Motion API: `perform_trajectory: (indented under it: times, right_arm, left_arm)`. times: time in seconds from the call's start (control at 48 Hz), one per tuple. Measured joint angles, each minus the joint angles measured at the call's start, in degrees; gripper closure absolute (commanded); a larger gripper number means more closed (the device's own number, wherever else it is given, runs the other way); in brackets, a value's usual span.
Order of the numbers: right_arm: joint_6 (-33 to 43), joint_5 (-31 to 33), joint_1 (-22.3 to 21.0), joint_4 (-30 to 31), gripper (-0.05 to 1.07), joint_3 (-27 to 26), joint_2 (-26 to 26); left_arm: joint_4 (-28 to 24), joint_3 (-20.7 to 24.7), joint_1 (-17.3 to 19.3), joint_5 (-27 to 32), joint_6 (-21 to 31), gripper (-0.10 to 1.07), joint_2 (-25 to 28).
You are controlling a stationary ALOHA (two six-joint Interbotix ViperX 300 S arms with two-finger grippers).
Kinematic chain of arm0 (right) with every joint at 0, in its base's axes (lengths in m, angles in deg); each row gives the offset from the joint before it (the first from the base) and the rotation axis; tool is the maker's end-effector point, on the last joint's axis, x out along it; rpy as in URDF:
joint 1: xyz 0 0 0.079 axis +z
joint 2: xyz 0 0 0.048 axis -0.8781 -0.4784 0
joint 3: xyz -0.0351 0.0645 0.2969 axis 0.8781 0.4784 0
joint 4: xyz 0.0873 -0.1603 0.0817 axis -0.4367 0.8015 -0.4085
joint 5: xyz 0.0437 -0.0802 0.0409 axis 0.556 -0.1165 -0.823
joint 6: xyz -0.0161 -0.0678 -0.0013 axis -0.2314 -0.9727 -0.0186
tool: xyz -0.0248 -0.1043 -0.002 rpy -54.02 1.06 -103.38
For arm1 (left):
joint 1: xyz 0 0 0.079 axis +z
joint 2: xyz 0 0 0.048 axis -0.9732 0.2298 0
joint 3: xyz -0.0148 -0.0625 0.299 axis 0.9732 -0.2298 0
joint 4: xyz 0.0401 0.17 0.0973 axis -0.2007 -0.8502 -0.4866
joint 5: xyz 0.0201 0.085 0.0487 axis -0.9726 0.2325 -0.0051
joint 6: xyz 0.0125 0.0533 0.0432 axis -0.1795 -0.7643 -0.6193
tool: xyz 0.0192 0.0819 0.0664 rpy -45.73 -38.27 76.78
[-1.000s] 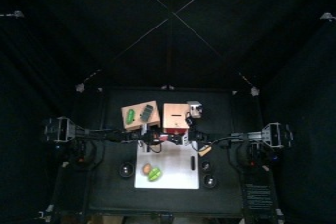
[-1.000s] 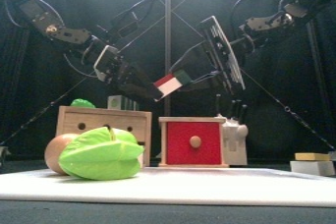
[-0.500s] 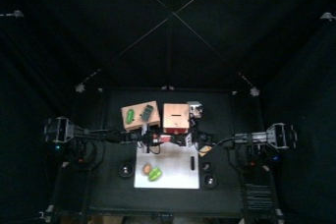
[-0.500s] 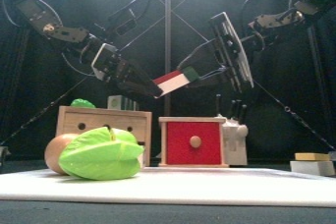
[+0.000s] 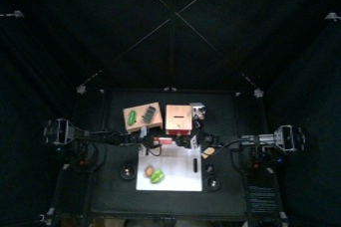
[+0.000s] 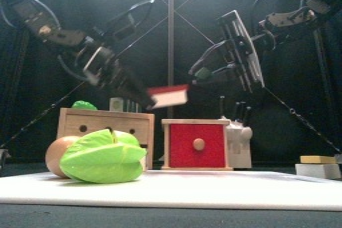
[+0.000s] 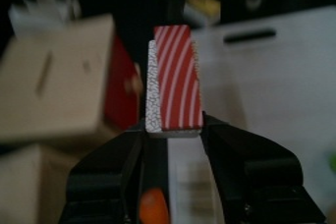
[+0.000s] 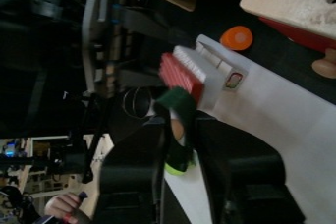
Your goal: Unwrap salmon sushi
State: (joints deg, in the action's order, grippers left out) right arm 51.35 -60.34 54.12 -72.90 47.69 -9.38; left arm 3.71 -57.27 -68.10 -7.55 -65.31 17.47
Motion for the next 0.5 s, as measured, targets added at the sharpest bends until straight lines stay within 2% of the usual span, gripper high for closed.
perform_trajectory:
  times: [0.5]
  right_arm:
    - [0.09, 0.44, 0.00, 0.00, 0.42, 0.26, 0.18]
  left_arm:
    - [0.00, -0.18, -0.26, 0.09, -0.18, 0.39, -0.79]
